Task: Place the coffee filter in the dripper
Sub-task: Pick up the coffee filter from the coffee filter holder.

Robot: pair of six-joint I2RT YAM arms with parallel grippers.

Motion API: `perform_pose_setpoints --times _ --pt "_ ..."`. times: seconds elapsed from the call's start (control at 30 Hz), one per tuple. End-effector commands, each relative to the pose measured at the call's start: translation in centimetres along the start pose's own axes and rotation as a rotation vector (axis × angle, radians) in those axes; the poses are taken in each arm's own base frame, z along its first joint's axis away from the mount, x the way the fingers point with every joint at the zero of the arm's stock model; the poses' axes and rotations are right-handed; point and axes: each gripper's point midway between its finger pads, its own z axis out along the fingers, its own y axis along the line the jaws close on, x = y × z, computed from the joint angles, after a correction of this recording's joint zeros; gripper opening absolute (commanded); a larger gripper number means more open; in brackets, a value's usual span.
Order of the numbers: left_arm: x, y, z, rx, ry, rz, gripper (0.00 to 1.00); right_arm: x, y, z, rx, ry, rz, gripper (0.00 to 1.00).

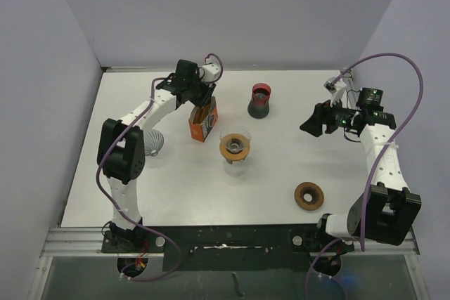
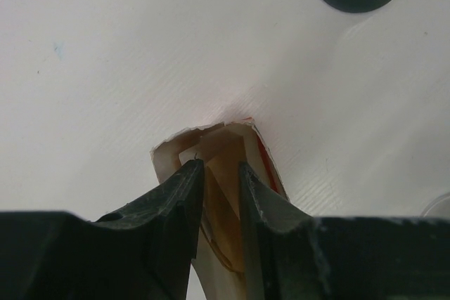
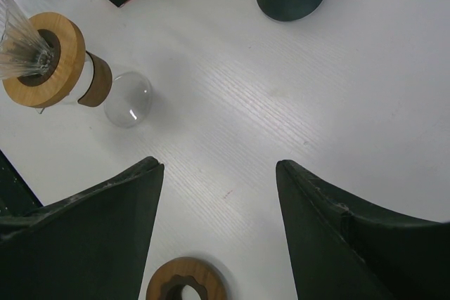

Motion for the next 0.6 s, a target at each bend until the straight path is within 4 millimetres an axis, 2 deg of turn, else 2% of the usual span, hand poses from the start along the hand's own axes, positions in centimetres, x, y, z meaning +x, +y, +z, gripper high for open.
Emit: perform_pose_setpoints --times 0.0,0.33,0.57 --pt "-3.22 0.41 -0.12 -0.026 -0.085 0.051 0.24 -1.02 0.09 -0.35 0.001 -0.038 -0.057 0.66" --pt "-2.72 -0.05 0.25 -0.052 -0.062 0.087 0.16 -0.98 0.07 -0.30 -0.001 -0.035 -0.055 0.66" --pt "-3.04 -0.21 0.06 -0.077 -0.054 0.127 0.00 -0.93 0.08 -0.26 -0.003 -0.033 -0.055 0.67"
